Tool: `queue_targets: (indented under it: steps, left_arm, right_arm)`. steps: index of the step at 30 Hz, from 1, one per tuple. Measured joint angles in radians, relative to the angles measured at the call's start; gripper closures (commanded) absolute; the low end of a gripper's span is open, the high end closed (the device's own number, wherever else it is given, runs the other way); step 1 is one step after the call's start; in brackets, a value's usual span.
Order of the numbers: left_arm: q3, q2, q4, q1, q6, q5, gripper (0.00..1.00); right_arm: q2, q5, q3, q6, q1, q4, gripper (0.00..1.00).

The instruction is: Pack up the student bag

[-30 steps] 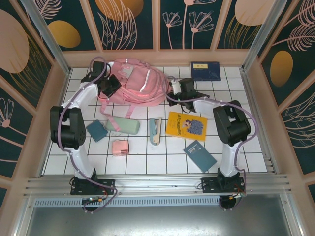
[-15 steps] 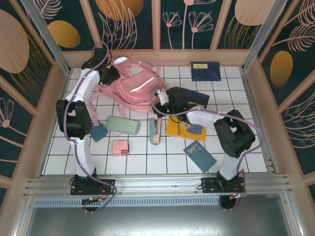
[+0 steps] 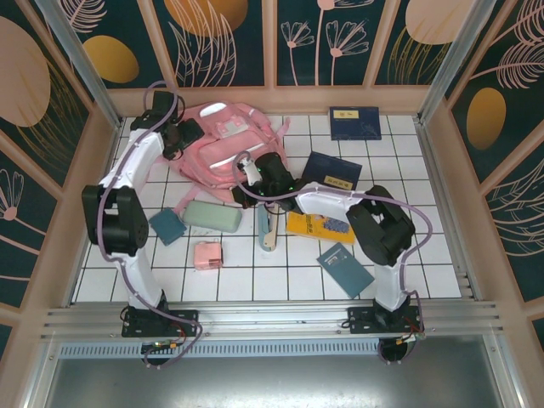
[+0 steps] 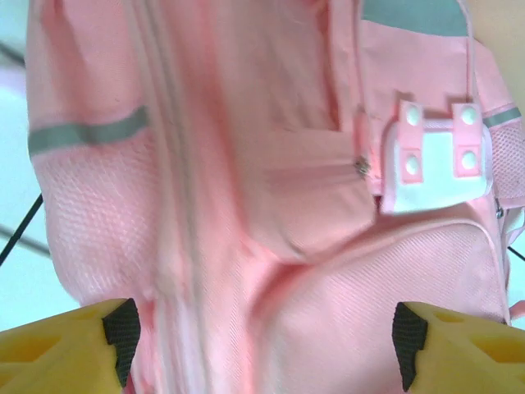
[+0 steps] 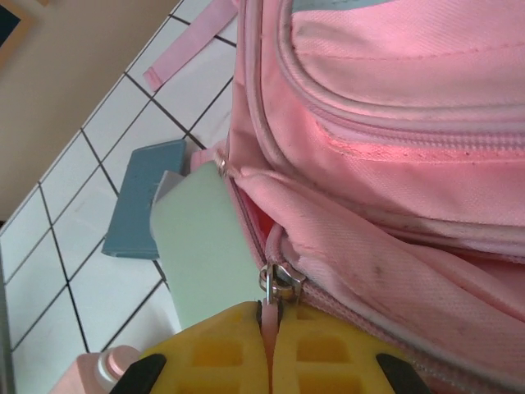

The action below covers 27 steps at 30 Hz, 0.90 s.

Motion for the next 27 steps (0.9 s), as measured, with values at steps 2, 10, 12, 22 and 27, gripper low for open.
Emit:
queue_targets:
  steps: [2,10,12,22,27]
  left_arm:
    - [-0.05,-0.057,0.002,0.003,-0.026,0.0,0.16]
    - [-0.431,-0.304,0.116,0.005,-0.148,0.114,0.23]
    - [-0.522,-0.337,0.149,0.005,-0.19,0.169,0.25]
    - [-0.694,-0.419,0.311,0.005,-0.369,0.315,0.35]
    - [-0.746,-0.415,0.38,0.005,-0.422,0.351,0.45]
  right_arm:
    - [0.027,-0.011,0.037,0.008,0.011,-0.003,1.0]
    - [0.047,-0.029,0.108,0.052,0.027,-0.003,1.0]
    - [0.052,-0.033,0.121,0.06,0.027,-0.004,1.0]
    - [0.083,-0.035,0.164,0.074,0.047,-0.014,1.0]
    - [0.085,-0.033,0.165,0.074,0.053,-0.016,1.0]
